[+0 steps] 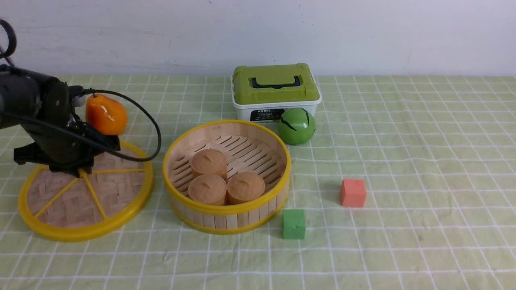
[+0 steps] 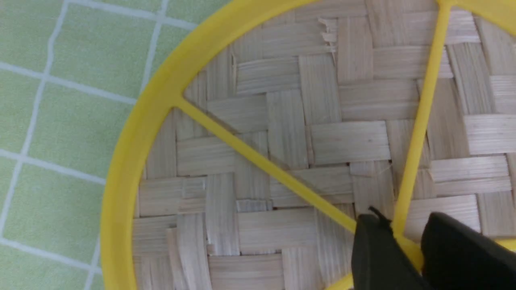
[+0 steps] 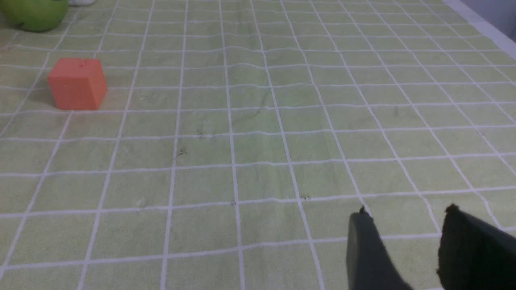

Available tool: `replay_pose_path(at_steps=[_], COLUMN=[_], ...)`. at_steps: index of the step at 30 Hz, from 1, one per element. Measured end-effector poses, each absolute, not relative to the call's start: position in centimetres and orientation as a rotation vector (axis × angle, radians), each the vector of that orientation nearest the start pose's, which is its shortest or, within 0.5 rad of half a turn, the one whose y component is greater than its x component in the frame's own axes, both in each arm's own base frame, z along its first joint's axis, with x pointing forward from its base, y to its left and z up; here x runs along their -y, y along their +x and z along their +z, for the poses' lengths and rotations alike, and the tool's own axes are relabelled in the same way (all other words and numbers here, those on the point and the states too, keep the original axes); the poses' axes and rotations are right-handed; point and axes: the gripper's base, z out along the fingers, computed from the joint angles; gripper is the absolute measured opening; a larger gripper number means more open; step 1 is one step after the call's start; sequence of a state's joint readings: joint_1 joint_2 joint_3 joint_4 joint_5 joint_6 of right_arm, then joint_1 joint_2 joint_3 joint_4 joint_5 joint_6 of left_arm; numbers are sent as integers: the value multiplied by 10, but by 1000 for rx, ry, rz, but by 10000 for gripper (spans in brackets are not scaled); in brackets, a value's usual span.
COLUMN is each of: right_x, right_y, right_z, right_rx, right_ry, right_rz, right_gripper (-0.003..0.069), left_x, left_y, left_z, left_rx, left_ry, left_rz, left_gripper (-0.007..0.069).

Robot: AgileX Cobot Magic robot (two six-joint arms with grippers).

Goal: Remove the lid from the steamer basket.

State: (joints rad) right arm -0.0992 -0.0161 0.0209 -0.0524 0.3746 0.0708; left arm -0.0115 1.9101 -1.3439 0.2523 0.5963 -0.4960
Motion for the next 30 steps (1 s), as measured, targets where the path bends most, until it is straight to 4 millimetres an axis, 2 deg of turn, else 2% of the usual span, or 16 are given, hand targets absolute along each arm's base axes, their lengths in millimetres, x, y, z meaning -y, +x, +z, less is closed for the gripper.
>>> replay_pose_path(at_steps=[5,7,8,9,11,15,16,17,18,19,20,23,25,26,27,30], right_x=[7,7,7,7,7,7,7,7,7,7,7,7,7,7,7,7], right_y=[52,52,52,52,52,52,52,52,52,52,52,52,52,52,52,52], right_z=[173,173,173,173,173,173,173,173,173,173,173,173,173,173,173,173], right_rx=[-1859,-1859,-1859,-1859,-1859,-1859,-1859,-1859,-1859,-1859,-1859,-1859,-1859,-1859,-1859,-1859], right_ry=[126,126,126,126,126,126,126,126,126,126,126,126,126,126,126,126], right_rz=[-71,-71,-71,-71,-71,-71,-71,-71,-71,-71,-71,-71,-71,-71,-71,-71], right_gripper=[241,241,241,241,241,241,241,241,241,241,241,241,241,241,241,241], left_x=[-6,-6,-5,-5,-5,-6,-6,-5,-5,-5,-4,-4,-4,-4,-4,-4], left_y=[405,400,393,391,369,315,308,282,263,258,224,170,144,142,124,94], left_z=[216,235,259,263,316,391,397,416,426,430,437,430,412,405,392,346], left_rx=[-2526,-2471,-2407,-2397,-2256,-2047,-2029,-1953,-1900,-1883,-1807,-1727,-1723,-1736,-1723,-1721], left_ry=[-458,-467,-463,-461,-417,-369,-366,-359,-351,-349,-331,-308,-307,-309,-307,-278], left_rz=[25,-6,-29,-31,-57,-89,-95,-122,-138,-143,-162,-176,-181,-181,-187,-175], left_gripper=[295,295,274,269,200,53,39,-8,-13,-13,-13,-13,-13,-13,-13,-13])
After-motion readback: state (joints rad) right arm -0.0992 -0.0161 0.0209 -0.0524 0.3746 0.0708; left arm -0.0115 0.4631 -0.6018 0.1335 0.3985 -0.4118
